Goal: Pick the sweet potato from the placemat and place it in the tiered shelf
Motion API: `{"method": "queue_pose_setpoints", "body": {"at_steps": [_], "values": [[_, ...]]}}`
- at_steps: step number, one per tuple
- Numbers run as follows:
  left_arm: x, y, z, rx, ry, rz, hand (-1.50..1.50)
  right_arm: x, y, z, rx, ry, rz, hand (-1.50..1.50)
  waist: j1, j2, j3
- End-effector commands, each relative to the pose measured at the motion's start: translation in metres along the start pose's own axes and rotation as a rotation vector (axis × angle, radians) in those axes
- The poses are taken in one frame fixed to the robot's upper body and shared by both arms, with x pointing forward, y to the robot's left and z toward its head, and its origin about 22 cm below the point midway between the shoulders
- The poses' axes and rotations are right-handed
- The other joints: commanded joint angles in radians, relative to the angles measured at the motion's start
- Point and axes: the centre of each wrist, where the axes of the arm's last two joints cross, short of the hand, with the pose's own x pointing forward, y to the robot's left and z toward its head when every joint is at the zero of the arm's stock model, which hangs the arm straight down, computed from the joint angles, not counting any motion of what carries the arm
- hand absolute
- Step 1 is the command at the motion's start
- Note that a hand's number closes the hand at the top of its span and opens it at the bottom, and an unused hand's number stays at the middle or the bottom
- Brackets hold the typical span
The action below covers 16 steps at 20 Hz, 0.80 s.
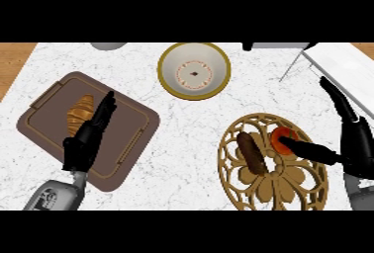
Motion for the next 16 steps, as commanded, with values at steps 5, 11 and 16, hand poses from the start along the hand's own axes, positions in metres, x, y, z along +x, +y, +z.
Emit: {"method": "queue_pose_setpoints", "body": {"at_steps": [5, 11, 16], "values": [[0.005, -0.009, -0.006, -0.02, 0.011, 0.013, 0.0, 0.061, -0.006, 0.0, 0.248, 0.033, 0.247, -1.5, 0.012, -0.004, -0.002], [0.005, 0.002, -0.001, -0.018, 0.004, 0.005, 0.0, 0.101, 0.003, 0.001, 0.373, 0.145, 0.451, -1.5, 0.024, -0.004, -0.002], [0.002, -0.011, -0.006, -0.028, -0.014, 0.004, 0.0, 0.126, 0.022, 0.016, 0.553, 0.202, 0.71, -1.5, 0.027, -0.002, -0.004]]}}
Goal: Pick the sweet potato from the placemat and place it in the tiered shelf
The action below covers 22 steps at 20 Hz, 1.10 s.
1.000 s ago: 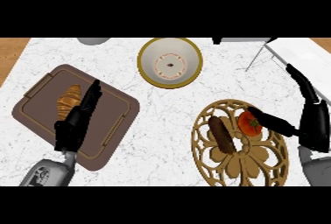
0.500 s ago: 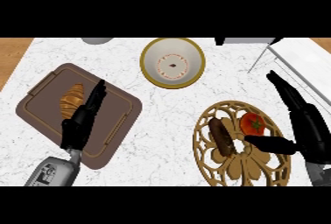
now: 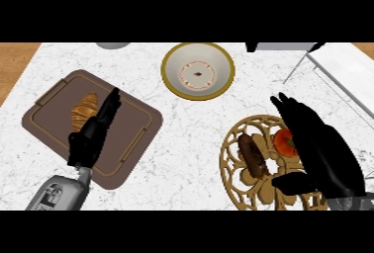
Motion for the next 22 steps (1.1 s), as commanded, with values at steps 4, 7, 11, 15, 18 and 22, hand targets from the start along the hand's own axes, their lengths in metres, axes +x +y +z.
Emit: {"method": "queue_pose_setpoints", "body": {"at_steps": [4, 7, 11, 15, 18, 22], "values": [[-0.001, -0.023, 0.001, 0.002, 0.012, 0.016, 0.0, 0.048, 0.004, 0.015, 0.123, 0.133, 0.319, -1.5, 0.0, 0.0, 0.001], [-0.004, 0.008, 0.001, 0.005, 0.009, -0.002, 0.0, 0.077, 0.0, 0.028, 0.117, 0.134, 0.323, -1.5, -0.003, 0.0, 0.002], [-0.004, 0.011, -0.002, 0.006, 0.009, -0.006, 0.0, 0.086, 0.012, 0.024, 0.121, 0.146, 0.318, -1.5, -0.007, 0.001, 0.003], [0.002, -0.003, -0.014, 0.014, 0.009, -0.002, 0.0, 0.103, 0.029, 0.029, 0.105, 0.132, 0.31, -1.5, -0.014, 0.002, 0.003], [-0.002, 0.003, 0.002, 0.004, -0.003, 0.007, 0.0, 0.111, 0.047, 0.026, 0.091, 0.133, 0.316, -1.5, -0.005, 0.002, 0.004], [-0.002, -0.009, -0.011, 0.006, 0.006, 0.004, 0.0, 0.114, 0.041, 0.018, 0.079, 0.143, 0.342, -1.5, -0.01, 0.003, 0.004]]}}
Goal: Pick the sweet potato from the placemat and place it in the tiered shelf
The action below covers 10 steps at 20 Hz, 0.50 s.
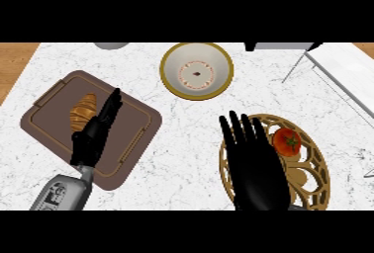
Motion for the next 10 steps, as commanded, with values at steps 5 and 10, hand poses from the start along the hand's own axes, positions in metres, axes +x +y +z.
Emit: {"method": "queue_pose_setpoints", "body": {"at_steps": [5, 10], "values": [[0.005, -0.004, 0.008, -0.007, -0.013, 0.0, 0.0, 0.026, 0.007, -0.011, 0.023, 0.157, 0.041, -1.5, 0.006, 0.001, 0.0], [-0.007, -0.002, 0.007, 0.006, 0.007, 0.004, 0.0, 0.013, 0.015, -0.015, 0.033, 0.163, 0.054, -1.5, 0.001, 0.001, 0.001]]}}
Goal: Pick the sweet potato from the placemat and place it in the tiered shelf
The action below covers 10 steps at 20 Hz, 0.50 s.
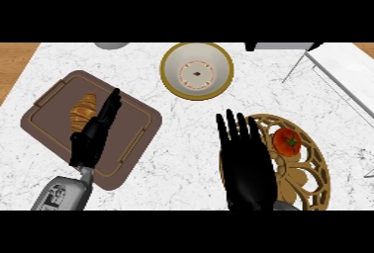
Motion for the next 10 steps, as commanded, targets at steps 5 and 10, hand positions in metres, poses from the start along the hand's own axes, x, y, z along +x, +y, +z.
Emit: {"method": "queue_pose_setpoints", "body": {"at_steps": [5, 10], "values": [[0.001, 0.007, 0.007, -0.002, -0.001, -0.003, 0.0, 0.003, 0.007, -0.013, 0.023, 0.135, 0.034, -1.5, 0.003, 0.0, 0.0], [-0.006, -0.014, -0.019, -0.007, 0.002, -0.021, 0.0, 0.01, 0.024, -0.009, 0.033, 0.154, 0.074, -1.5, -0.005, 0.002, 0.0]]}}
